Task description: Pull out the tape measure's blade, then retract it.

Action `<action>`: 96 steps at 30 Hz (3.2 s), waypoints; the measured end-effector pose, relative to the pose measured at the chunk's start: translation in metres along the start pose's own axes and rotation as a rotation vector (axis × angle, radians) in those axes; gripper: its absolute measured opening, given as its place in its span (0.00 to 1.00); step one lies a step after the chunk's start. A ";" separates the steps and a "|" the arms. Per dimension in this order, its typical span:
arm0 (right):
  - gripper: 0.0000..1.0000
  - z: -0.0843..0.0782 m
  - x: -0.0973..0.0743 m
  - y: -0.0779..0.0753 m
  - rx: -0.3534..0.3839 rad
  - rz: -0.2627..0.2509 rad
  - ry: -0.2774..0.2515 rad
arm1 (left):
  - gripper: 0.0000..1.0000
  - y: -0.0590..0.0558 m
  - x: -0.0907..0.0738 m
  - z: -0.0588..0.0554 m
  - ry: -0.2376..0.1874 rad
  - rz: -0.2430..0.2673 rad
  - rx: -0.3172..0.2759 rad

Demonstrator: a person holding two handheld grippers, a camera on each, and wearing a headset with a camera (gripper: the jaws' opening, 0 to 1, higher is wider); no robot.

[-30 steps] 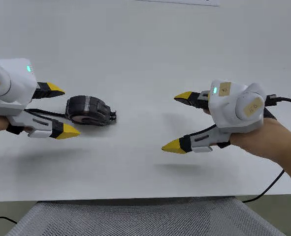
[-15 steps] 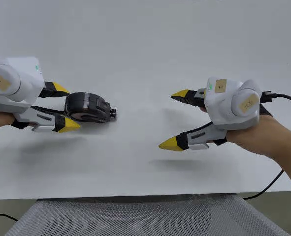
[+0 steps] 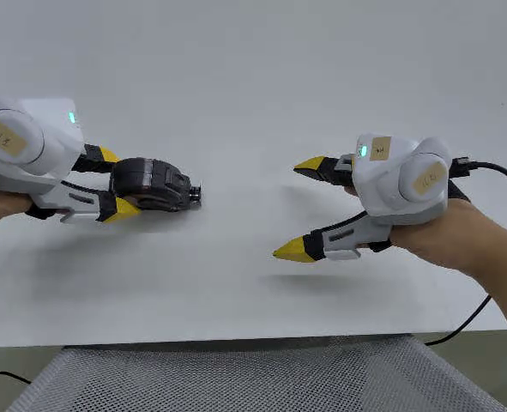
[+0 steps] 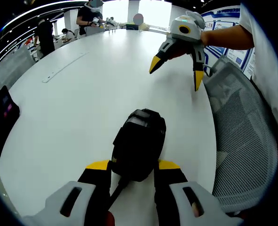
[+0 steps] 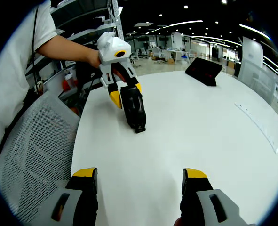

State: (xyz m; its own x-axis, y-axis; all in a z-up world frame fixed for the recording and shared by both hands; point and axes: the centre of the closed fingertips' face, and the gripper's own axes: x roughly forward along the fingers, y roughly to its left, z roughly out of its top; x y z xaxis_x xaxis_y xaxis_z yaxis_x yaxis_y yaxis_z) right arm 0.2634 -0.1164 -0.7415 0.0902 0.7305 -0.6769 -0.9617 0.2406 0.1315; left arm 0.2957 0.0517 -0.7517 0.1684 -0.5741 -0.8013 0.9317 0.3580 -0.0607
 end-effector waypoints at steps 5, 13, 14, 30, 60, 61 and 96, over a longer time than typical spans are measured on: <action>0.70 0.001 0.001 -0.001 -0.001 0.000 -0.005 | 0.29 0.001 0.001 -0.001 0.006 0.001 0.009; 0.68 0.004 0.005 -0.002 -0.005 0.003 -0.014 | 0.28 0.000 0.001 -0.001 0.006 0.004 0.019; 0.68 0.004 0.005 -0.003 -0.007 0.001 -0.018 | 0.28 0.000 0.001 -0.001 0.006 0.005 0.020; 0.58 0.024 0.028 -0.013 -0.053 0.016 -0.089 | 0.27 0.001 0.001 -0.001 0.014 0.019 0.029; 0.42 0.041 0.071 -0.011 -0.061 0.064 -0.165 | 0.27 0.002 0.003 -0.004 0.009 0.016 0.015; 0.41 0.041 0.073 -0.011 -0.061 0.069 -0.166 | 0.27 0.002 0.003 -0.004 0.010 0.017 0.015; 0.16 0.055 0.102 -0.002 -0.157 0.115 -0.168 | 0.27 0.001 0.004 -0.003 0.016 0.018 0.007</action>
State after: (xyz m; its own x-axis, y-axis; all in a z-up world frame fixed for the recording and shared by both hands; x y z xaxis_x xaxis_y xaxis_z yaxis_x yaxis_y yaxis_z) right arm 0.2888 -0.0076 -0.7707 0.0069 0.8463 -0.5326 -0.9953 0.0570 0.0777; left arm 0.2960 0.0525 -0.7567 0.1798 -0.5561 -0.8115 0.9308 0.3629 -0.0425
